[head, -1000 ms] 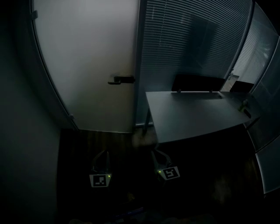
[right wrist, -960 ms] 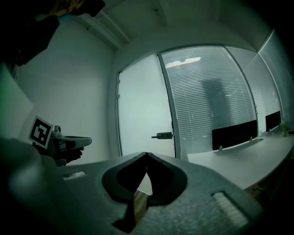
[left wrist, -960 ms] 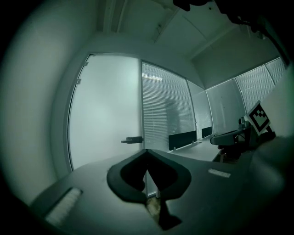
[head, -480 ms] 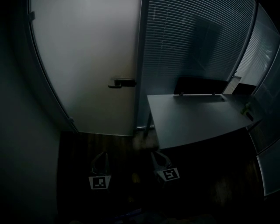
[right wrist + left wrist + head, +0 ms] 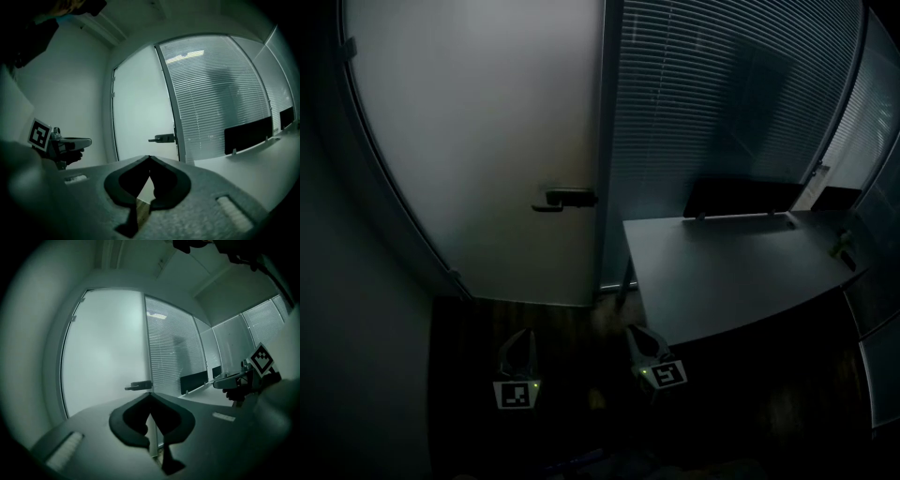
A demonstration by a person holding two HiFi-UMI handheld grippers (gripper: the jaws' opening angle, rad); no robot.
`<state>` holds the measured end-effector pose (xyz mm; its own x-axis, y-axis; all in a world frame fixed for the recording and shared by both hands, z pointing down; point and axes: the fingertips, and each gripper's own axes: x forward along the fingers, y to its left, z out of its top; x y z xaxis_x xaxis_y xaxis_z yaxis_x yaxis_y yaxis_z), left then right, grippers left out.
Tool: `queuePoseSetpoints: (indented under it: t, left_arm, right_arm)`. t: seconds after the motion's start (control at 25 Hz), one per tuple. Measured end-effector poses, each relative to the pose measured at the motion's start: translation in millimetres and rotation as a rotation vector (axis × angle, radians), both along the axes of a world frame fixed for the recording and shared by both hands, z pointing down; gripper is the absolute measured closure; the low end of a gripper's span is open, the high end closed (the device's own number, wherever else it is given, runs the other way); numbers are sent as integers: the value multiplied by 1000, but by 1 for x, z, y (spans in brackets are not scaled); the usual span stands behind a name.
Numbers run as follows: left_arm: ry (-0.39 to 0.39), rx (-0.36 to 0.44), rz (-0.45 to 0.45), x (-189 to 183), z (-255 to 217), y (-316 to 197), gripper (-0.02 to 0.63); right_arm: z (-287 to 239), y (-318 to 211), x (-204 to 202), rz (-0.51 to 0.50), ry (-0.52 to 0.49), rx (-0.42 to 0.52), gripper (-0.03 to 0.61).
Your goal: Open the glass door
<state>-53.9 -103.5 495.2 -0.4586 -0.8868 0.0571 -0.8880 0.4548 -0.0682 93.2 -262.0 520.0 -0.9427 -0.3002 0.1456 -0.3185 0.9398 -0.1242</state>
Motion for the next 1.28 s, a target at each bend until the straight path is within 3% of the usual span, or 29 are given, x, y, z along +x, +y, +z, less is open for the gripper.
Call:
queuePoseSetpoints:
  t: [0.28,0.6,0.96,1.28]
  left_arm:
    - [29,28,27,-34,-1,-42,611]
    - [31,22,-21,-71,3,-82,611]
    - [8,-39,-48,-97,7,-107,607]
    - [-22,-47,-29,-128,7,-135,609]
  right_arm:
    - [1,-46,-38,-10,9,-5,577]
    - [6,-94,-64,-23,8,-13,577]
    - [15,-121,-81,-37,18,-37,577]
    - [17,-141,-103,-11,19,-41,577]
